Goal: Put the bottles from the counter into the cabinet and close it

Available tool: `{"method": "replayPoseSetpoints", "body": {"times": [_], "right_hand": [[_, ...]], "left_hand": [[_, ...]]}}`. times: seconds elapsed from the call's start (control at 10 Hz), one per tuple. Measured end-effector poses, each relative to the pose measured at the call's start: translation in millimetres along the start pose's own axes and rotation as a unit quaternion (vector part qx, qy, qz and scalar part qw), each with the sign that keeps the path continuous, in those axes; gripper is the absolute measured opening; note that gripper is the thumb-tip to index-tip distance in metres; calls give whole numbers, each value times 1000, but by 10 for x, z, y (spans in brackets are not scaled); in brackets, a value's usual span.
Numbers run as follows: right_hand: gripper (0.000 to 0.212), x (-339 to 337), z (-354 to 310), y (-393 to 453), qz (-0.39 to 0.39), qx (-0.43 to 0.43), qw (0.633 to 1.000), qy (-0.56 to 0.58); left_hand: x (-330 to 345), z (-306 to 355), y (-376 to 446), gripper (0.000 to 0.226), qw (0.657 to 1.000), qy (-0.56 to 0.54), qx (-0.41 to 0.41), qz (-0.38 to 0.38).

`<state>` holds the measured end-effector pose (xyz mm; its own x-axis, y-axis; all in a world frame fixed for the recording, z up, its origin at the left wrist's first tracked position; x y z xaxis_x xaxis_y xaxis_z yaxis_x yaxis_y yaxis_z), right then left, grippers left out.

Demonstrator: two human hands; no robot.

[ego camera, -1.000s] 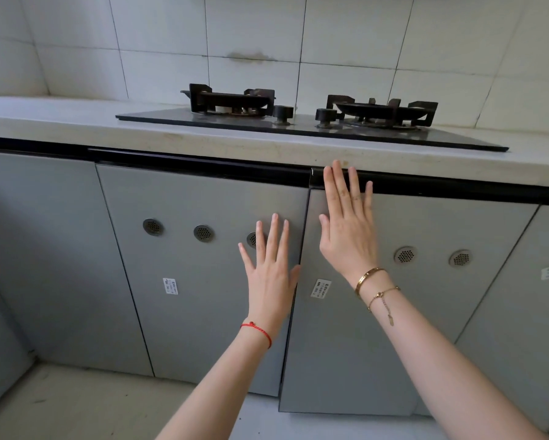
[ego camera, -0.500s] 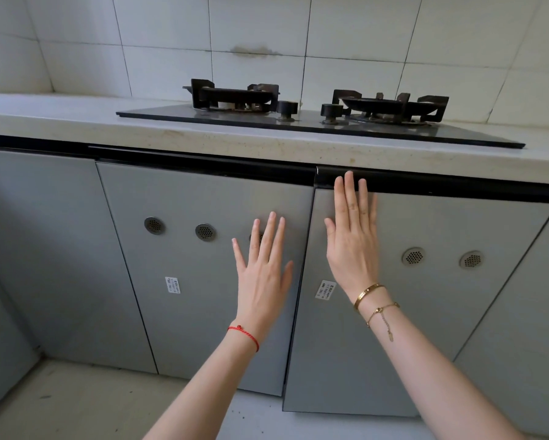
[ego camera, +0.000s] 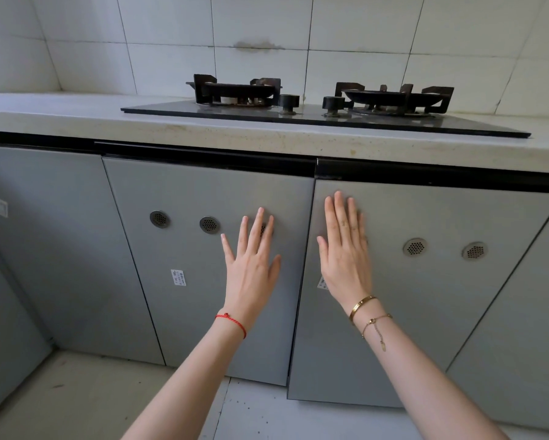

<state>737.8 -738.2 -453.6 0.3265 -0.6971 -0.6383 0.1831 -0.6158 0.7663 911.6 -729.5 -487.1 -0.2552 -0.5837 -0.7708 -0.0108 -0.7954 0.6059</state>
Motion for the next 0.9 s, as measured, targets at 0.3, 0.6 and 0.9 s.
{"method": "replayPoseSetpoints", "body": {"times": [0.3,0.6,0.9], "right_hand": [[59,-127,14,-18,7,-19,1000,19],[60,-446,-132,-215,8,-15,996,85],[60,-580,-274,-397,1,-16,990,137]], "left_hand": [[-133,-50,-40,70,1000,-21,1,-1],[-533,-214,-247,64,993,-116,14,8],[-821,-227,-509,63,991,-133,7,18]]}}
Point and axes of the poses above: each hand's wrist, its own y-axis towards the middle knuckle, its own x-axis out of the palm, z = x × y, the point moved 2 cm from there along y, towards the middle knuckle, and after that the axes turned 2 degrees about y, right-handed, at the moved point
